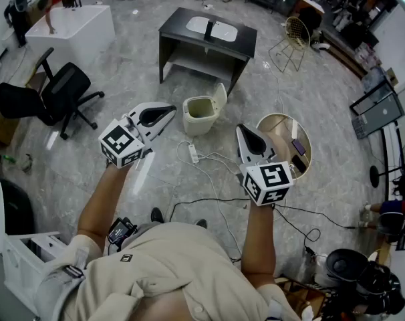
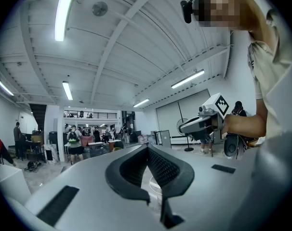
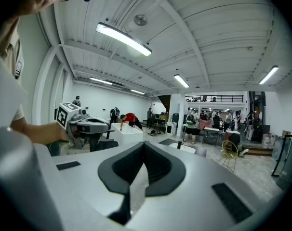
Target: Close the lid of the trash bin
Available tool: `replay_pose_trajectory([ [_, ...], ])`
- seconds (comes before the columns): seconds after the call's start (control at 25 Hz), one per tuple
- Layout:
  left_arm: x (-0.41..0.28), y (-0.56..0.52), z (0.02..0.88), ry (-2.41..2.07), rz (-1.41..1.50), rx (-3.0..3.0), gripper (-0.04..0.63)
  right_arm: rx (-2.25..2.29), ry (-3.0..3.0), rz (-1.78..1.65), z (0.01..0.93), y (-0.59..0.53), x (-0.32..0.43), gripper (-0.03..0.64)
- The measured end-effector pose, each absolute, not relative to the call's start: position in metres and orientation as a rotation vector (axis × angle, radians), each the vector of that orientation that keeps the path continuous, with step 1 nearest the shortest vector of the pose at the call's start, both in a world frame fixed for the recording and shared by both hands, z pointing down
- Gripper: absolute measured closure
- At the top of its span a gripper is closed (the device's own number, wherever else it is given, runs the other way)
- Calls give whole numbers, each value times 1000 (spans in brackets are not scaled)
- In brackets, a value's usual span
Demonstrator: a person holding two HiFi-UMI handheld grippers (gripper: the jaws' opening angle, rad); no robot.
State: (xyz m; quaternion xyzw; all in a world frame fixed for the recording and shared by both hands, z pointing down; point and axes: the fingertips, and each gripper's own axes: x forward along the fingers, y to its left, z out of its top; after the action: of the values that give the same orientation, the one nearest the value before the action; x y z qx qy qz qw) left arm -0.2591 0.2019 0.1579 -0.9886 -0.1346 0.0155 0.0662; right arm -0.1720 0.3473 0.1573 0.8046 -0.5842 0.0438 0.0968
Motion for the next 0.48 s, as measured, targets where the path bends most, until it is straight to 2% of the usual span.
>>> replay_pose_trajectory([
  [0.48,-283,165,167,-453,64,-2973,580,2414,-1698,130,164,312,-197,594],
])
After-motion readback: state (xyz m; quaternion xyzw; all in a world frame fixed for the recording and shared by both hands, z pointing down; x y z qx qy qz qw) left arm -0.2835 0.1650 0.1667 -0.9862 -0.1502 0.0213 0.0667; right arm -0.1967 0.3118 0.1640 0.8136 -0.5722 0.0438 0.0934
